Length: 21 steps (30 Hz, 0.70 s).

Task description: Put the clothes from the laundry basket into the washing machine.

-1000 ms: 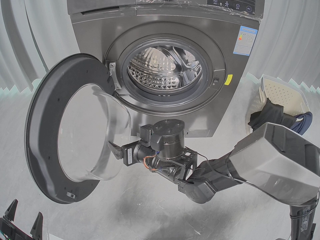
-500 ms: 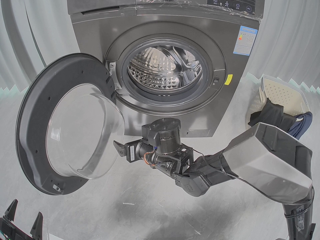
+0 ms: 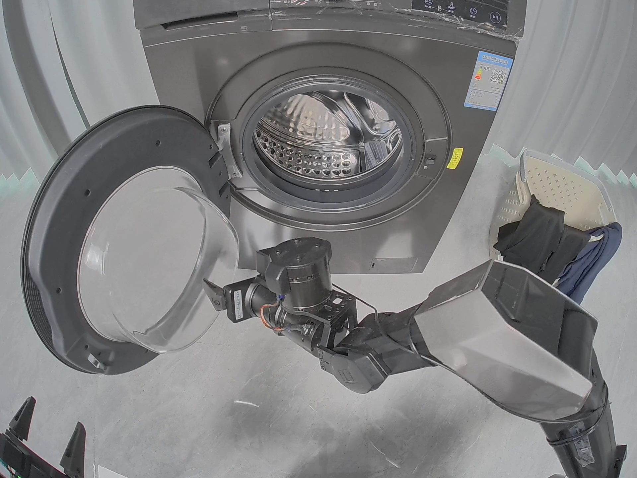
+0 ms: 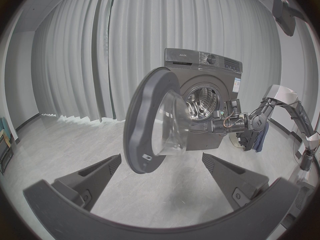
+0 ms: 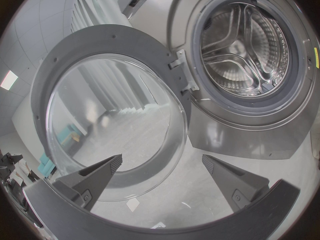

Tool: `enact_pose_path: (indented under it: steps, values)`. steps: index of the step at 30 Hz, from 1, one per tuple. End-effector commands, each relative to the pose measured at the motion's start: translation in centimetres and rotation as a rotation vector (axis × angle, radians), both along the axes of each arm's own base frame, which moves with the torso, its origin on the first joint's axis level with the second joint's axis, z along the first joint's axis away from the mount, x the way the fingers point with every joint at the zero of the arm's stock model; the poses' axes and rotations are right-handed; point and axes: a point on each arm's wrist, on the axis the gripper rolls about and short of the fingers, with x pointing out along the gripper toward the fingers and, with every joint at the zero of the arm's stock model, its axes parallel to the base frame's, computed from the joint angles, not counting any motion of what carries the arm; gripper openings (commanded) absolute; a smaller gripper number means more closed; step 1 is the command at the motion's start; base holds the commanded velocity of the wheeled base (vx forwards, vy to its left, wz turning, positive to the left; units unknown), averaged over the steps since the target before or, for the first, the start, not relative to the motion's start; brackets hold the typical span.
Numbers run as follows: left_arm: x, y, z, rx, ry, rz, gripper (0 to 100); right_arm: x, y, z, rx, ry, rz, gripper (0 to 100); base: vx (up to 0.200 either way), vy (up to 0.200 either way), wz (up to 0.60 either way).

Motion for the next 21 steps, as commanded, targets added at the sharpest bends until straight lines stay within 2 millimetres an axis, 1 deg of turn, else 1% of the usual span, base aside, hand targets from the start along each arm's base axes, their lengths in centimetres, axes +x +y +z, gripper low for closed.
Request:
enact_pose_path:
  steps: [1,4,7,8,9,11,12,13,14,16,18,19,21]
  values:
    - [0.0,0.0,-0.5,-0.001,0.006,0.000,100,0.3,1.2,-0.2,0.030,-0.018,-0.012,100,0.000,0.000,0.00]
    - [0.0,0.0,-0.5,0.001,0.006,0.000,100,0.5,1.1,-0.1,0.040,-0.017,-0.020,100,0.000,0.000,0.00]
    - [0.1,0.0,-0.5,0.001,0.007,0.000,100,0.5,0.1,0.4,0.036,-0.013,-0.034,100,0.000,0.000,0.00]
    - [0.1,0.0,-0.5,0.001,0.007,0.000,100,0.2,-0.6,1.5,0.038,-0.017,-0.038,100,0.000,0.000,0.00]
    - [0.0,0.0,-0.5,0.001,0.007,0.001,100,-0.3,-1.7,3.0,0.038,-0.017,-0.044,100,0.000,0.000,0.00]
    - [0.0,0.0,-0.5,0.002,-0.001,0.004,100,-1.5,-4.3,5.3,0.031,-0.015,-0.060,100,0.000,0.000,0.00]
    - [0.0,0.0,-0.5,0.004,-0.002,0.006,100,-1.9,-5.4,6.3,0.030,-0.020,-0.070,100,0.000,0.000,0.00]
    - [0.0,0.0,-0.5,0.004,-0.002,0.006,100,-1.9,-5.4,6.3,0.030,-0.020,-0.070,100,0.000,0.000,0.00]
    - [0.0,0.0,-0.5,0.008,-0.002,0.006,100,-3.1,-8.3,8.3,0.025,-0.027,-0.094,100,0.000,0.000,0.00]
    - [0.0,0.0,-0.5,0.008,-0.002,0.007,100,-4.7,-11.7,10.1,0.016,-0.038,-0.124,100,0.000,0.000,0.00]
    - [0.0,0.0,-0.5,0.008,-0.002,0.006,100,-6.3,-15.8,11.5,-0.005,-0.059,-0.172,100,0.000,0.000,0.00]
    - [0.0,0.0,-0.5,0.008,-0.002,0.006,100,-6.8,-17.2,11.8,-0.013,-0.066,-0.191,100,0.000,0.000,0.00]
    - [0.0,0.0,-0.5,0.008,-0.002,0.006,100,-8.4,-20.7,12.5,-0.032,-0.090,-0.239,100,0.000,0.000,0.00]
